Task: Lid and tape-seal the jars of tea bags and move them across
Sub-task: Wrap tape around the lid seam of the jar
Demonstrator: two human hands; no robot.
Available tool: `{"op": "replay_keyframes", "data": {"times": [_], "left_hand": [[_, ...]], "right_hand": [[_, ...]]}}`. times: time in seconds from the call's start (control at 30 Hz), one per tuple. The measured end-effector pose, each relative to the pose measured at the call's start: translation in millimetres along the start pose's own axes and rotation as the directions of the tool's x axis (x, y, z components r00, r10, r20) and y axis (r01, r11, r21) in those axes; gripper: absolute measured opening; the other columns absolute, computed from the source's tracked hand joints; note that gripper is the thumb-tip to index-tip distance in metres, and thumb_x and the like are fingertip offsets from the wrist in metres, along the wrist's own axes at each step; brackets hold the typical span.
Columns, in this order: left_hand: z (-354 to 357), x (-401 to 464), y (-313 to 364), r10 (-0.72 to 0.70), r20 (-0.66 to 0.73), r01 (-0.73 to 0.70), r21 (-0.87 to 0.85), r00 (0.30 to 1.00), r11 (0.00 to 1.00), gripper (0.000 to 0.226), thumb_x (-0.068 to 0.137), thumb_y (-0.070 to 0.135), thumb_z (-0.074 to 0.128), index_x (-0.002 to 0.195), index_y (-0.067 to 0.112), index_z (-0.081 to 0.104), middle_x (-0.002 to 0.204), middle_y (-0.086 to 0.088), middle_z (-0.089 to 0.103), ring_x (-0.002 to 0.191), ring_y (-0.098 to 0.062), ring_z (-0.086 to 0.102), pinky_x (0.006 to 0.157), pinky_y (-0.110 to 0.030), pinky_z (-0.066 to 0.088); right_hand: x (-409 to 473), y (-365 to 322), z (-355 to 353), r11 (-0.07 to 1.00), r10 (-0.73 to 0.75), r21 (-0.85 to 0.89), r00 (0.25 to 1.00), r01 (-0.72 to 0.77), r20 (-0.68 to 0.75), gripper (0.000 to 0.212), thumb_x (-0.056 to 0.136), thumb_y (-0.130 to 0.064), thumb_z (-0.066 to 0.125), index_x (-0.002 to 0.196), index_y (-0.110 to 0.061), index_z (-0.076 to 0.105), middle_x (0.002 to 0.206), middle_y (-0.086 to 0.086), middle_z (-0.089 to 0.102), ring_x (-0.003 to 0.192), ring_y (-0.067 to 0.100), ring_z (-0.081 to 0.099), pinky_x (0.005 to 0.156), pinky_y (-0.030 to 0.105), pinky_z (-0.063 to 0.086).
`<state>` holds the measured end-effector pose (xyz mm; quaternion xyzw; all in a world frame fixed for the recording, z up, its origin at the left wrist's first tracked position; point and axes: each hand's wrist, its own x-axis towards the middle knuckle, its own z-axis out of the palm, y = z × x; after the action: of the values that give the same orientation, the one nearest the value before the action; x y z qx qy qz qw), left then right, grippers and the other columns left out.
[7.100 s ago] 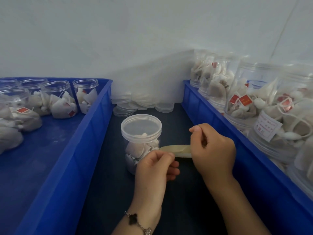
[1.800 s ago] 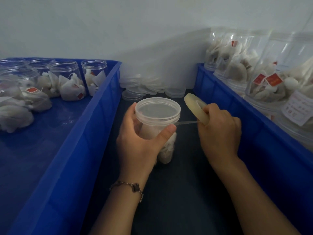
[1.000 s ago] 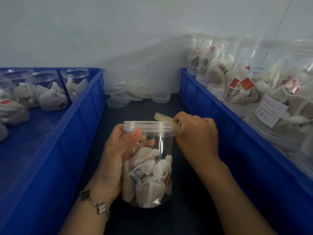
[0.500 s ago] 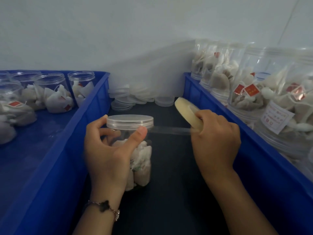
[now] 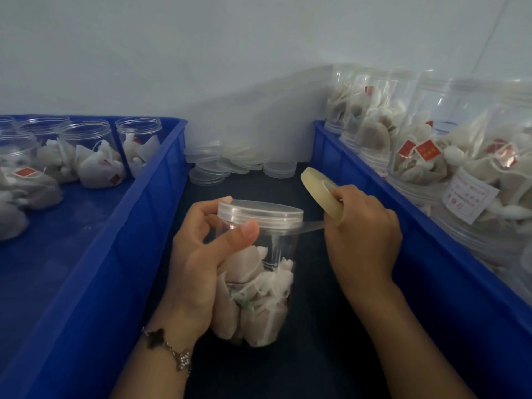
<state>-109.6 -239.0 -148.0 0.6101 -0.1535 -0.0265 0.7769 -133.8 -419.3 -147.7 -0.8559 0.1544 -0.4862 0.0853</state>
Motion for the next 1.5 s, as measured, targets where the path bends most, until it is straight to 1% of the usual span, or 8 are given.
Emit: {"op": "replay_keyframes", "data": {"times": [0.23,0.57,0.8,0.97,1.1,1.3,1.43,1.5], "left_hand": [[5.2,-0.4,-3.1,-0.068,0.182,0.087,-0.099,0.981,0.991,0.069,0.047,0.039,0.079,0.109,0.016,0.06,0.105,-0.013,0.069,0.095,-0.03,0.068,0.086,-0.047,0.051],[8.8,-1.5,-5.5,-0.064,0.354,0.042,0.07,0.933,0.997,0.081,0.049,0.082,0.067,0.12,0.044,0.057,0.124,0.007,0.063,0.116,-0.013,0.059,0.1,-0.041,0.042],[12.2,-3.7,-5.9,-0.114,0.278,0.106,0.043,0.954,0.993,0.069,0.069,0.071,0.055,0.133,0.047,0.044,0.129,0.01,0.06,0.117,-0.009,0.058,0.098,-0.035,0.044],[26.6,-9.9,-3.5,0.31,-0.207,-0.2,0.424,0.928,0.883,0.063,0.071,0.068,0.045,0.129,0.042,0.042,0.111,0.027,0.056,0.095,0.019,0.052,0.073,-0.006,0.044],[33.4,-17.7,-5.5,0.66,-0.102,-0.379,0.749,0.745,0.543,0.044,0.096,0.042,0.041,0.125,0.013,0.058,0.117,0.007,0.059,0.105,-0.002,0.054,0.086,-0.006,0.041],[37.9,-15.6,-3.1,0.211,-0.073,-0.092,0.731,0.975,0.677,0.12,0.046,0.083,0.053,0.147,0.046,-0.001,0.149,0.016,0.03,0.125,-0.001,0.035,0.089,-0.023,0.031],[20.6,0.2,-5.0,0.104,-0.179,0.005,0.521,0.978,0.853,0.114,0.049,0.064,0.067,0.146,0.048,0.01,0.138,0.016,0.045,0.105,0.002,0.052,0.071,-0.014,0.035],[15.0,1.9,-7.3,0.086,-0.189,0.002,0.422,0.978,0.907,0.113,0.048,0.058,0.072,0.146,0.047,0.017,0.13,0.019,0.05,0.101,0.005,0.054,0.07,-0.014,0.038]], "right_hand": [[-5.8,-9.4,5.0,0.997,-0.041,0.07,0.986,0.03,0.161,0.01,0.076,-0.003,0.072,0.08,-0.007,0.064,0.064,0.008,0.06,0.055,0.02,0.049,0.059,0.031,0.036],[-8.2,-9.3,1.4,0.99,0.037,0.115,0.95,-0.077,0.31,0.014,0.087,-0.026,0.061,0.077,-0.017,0.057,0.069,-0.001,0.059,0.061,0.014,0.05,0.064,0.03,0.038],[-8.7,-12.9,0.4,0.996,0.081,0.009,0.95,-0.088,0.303,0.018,0.087,-0.024,0.059,0.073,-0.02,0.049,0.066,-0.003,0.056,0.058,0.013,0.046,0.06,0.03,0.036],[-8.8,-18.7,-0.1,0.993,0.119,-0.06,0.954,-0.106,0.274,0.02,0.087,-0.021,0.057,0.071,-0.021,0.045,0.061,-0.005,0.049,0.054,0.011,0.038,0.056,0.029,0.031],[-9.9,-23.1,-0.4,0.992,0.112,-0.09,0.956,-0.091,0.27,0.022,0.089,-0.023,0.057,0.073,-0.022,0.042,0.063,-0.006,0.047,0.055,0.011,0.039,0.055,0.029,0.033],[-3.3,-16.0,0.4,0.993,0.11,-0.023,0.845,-0.115,0.524,0.021,0.085,-0.023,0.063,0.087,-0.025,0.042,0.075,-0.01,0.045,0.068,0.007,0.046,0.053,0.024,0.038],[4.0,-5.2,1.1,0.941,0.035,0.2,0.664,-0.274,0.747,0.045,0.084,-0.023,0.066,0.124,-0.035,0.048,0.093,-0.009,0.058,0.083,0.007,0.057,0.076,0.036,0.054],[4.0,-2.0,2.4,0.915,0.016,0.263,0.68,-0.305,0.733,0.035,0.085,-0.036,0.063,0.119,-0.038,0.054,0.088,-0.01,0.061,0.08,0.006,0.059,0.076,0.036,0.055]]}}
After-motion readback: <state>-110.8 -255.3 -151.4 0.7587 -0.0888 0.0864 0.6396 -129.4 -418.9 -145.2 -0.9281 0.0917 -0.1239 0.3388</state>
